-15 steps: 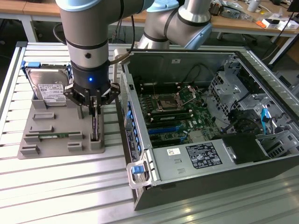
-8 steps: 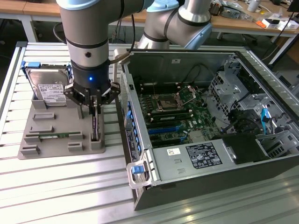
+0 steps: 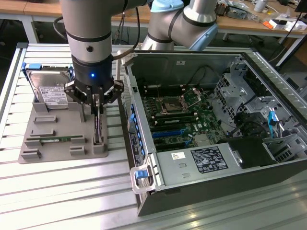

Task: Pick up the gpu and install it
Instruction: 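Pick up the gpu and move the gpu toward the slot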

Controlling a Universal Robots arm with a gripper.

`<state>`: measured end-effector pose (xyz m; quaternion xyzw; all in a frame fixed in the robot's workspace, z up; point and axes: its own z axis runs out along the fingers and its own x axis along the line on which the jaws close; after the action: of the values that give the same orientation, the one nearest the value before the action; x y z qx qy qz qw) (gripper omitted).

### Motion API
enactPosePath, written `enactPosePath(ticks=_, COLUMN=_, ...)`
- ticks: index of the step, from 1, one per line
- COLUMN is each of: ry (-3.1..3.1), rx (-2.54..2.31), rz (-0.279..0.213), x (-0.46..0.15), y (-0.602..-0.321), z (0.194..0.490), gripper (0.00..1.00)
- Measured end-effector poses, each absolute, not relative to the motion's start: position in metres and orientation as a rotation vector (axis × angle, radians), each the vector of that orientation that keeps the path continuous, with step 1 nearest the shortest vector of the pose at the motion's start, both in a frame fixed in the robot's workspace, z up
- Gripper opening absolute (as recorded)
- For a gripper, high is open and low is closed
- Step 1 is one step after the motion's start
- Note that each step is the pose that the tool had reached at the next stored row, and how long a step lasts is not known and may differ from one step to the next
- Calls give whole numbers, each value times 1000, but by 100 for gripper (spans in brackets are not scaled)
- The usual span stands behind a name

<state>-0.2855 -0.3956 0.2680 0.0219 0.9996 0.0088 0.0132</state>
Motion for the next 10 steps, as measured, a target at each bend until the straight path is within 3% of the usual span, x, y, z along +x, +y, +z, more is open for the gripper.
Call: enactPosePath(ticks=10, ry=3114, rx=68, rz=28, x=-285, y=-396, z=273, gripper=26)
